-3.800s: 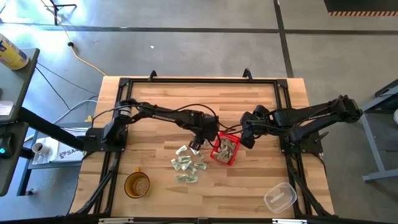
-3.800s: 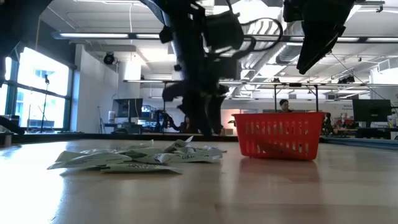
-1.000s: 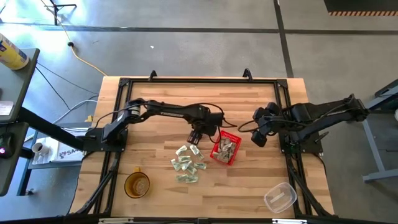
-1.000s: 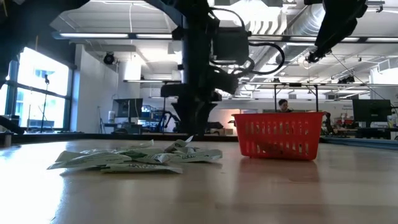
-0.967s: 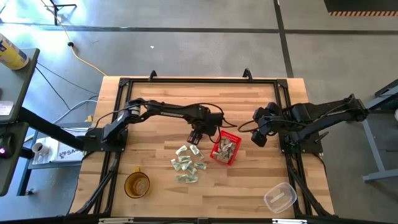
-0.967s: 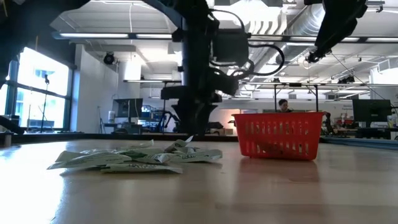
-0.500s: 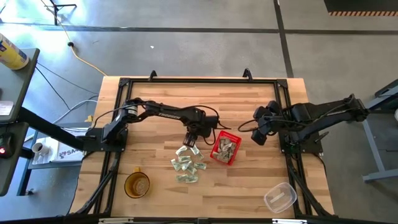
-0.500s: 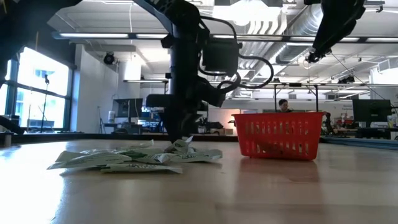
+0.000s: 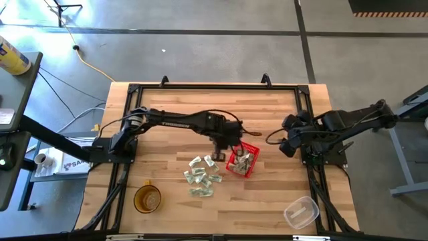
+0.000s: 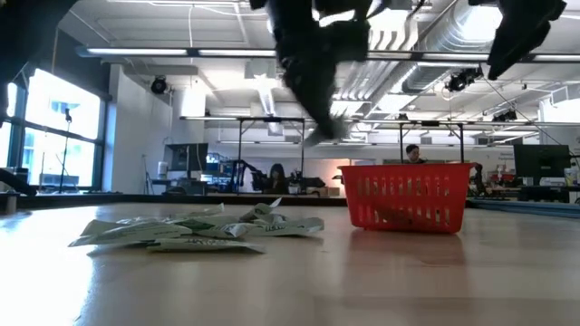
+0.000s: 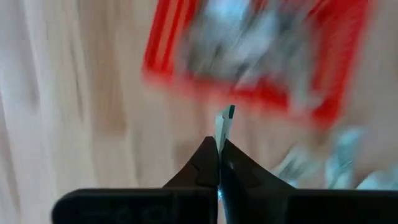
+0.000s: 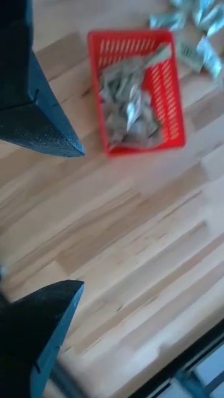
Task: Pick and place items into bin
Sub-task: Put the light green stevia packet into the red bin
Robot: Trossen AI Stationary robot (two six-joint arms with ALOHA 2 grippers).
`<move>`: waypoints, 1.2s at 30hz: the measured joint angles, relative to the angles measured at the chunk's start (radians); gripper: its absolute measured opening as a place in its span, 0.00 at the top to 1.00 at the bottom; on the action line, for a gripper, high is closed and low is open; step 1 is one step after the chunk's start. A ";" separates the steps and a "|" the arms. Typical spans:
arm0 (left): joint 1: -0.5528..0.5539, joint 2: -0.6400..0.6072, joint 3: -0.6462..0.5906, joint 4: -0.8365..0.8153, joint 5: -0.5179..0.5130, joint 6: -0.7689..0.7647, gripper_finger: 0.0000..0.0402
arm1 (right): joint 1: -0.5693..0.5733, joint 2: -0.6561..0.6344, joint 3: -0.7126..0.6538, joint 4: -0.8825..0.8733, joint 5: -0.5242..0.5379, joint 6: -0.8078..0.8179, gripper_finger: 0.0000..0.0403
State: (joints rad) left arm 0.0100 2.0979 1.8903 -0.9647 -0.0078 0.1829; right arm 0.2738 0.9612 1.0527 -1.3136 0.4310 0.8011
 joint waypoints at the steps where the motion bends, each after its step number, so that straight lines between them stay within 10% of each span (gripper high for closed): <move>1: -0.013 0.001 0.026 0.036 0.026 0.014 0.93 | 0.000 -0.009 0.000 -0.023 0.000 0.008 0.18; 7: -0.077 0.041 0.062 0.250 0.139 0.120 0.91 | 0.000 -0.039 0.000 -0.060 0.021 0.012 0.18; 19: -0.098 0.032 0.085 -0.019 -0.088 -0.120 0.24 | 0.011 -0.013 -0.055 0.085 -0.087 -0.021 0.18; 25: -0.132 -0.053 0.027 -0.304 -0.112 -0.277 0.25 | 0.008 0.083 -0.087 0.326 -0.126 -0.128 0.18; 36: -0.302 -0.200 -0.433 -0.046 -0.099 -0.343 0.32 | -0.019 0.177 -0.085 0.370 -0.143 -0.201 0.18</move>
State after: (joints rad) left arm -0.2924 1.8984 1.4574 -1.0105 -0.1071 -0.1606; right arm 0.2546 1.1378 0.9676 -0.9440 0.2882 0.5997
